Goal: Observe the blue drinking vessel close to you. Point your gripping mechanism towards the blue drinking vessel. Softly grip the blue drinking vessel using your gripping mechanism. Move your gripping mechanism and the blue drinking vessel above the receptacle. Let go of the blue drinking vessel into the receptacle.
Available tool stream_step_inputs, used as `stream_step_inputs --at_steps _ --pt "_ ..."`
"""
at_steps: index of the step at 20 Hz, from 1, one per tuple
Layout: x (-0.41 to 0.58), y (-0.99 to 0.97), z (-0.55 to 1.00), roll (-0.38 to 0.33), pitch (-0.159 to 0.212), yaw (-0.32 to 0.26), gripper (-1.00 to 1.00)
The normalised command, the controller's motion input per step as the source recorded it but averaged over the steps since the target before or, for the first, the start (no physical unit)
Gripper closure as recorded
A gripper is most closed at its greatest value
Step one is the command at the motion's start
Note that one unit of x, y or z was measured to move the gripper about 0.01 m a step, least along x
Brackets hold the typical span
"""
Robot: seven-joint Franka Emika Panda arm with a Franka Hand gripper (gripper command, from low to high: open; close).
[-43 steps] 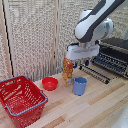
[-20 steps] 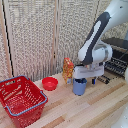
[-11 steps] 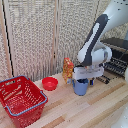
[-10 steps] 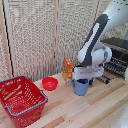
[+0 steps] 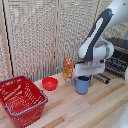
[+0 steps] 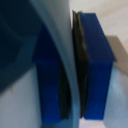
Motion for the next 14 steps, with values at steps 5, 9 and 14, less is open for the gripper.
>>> stream_step_inputs --at_steps 5,9,14 --pt "-0.014 -0.12 0.74 0.128 0.111 0.0 1.0" --pt "0.122 -0.19 0.91 0.087 0.041 0.0 1.0" --pt "0.325 -0.22 1.0 0.039 0.0 -0.003 1.0"
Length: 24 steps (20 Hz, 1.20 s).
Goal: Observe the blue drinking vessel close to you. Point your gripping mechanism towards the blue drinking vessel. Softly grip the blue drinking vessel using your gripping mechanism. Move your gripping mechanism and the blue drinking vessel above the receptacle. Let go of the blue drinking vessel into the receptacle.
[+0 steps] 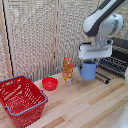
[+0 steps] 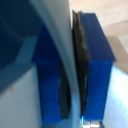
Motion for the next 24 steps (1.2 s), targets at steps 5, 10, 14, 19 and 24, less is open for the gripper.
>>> stream_step_inputs --at_steps 5,10,14,19,24 --pt "0.566 0.17 0.91 0.002 -0.007 -0.041 1.0" --pt "0.625 0.69 0.63 0.053 0.0 -0.007 1.0" --pt "0.494 0.78 0.39 0.033 0.0 0.0 1.0" --pt "0.37 0.87 0.19 0.0 0.0 0.006 1.0" --pt "0.347 0.89 0.11 0.0 0.0 0.004 1.0"
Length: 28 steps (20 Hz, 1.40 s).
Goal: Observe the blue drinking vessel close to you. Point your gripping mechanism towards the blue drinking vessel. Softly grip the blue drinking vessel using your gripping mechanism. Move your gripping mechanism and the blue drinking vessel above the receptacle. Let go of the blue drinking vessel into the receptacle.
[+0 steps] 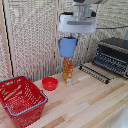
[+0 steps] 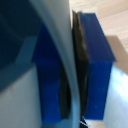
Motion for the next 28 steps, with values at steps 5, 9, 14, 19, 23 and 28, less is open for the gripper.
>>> stream_step_inputs --at_steps 5,9,14,19,23,28 --pt "0.349 0.9 0.09 0.0 0.0 0.003 1.0" --pt "0.364 0.9 0.05 -0.006 0.0 0.0 1.0" --pt "0.369 0.91 0.0 -0.02 0.0 0.0 1.0" --pt "0.263 0.96 -0.07 -0.036 0.02 0.0 1.0" --pt "0.215 0.97 -0.14 -0.046 0.051 0.0 1.0" --pt "0.15 0.92 -0.37 -0.102 0.132 0.0 1.0"
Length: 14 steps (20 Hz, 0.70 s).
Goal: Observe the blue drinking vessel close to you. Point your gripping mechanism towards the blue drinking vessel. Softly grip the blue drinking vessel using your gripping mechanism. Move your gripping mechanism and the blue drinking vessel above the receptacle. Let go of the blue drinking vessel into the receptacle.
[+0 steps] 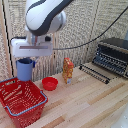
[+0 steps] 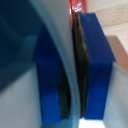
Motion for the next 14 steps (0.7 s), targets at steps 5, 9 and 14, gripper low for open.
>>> stream_step_inputs --at_steps 5,9,14 --pt "0.097 0.68 -0.61 -0.268 0.109 -0.005 1.0" --pt "0.011 0.52 -0.42 -0.355 0.082 -0.017 1.0" --pt "0.071 0.37 -0.04 -0.234 0.01 -0.011 -1.0"
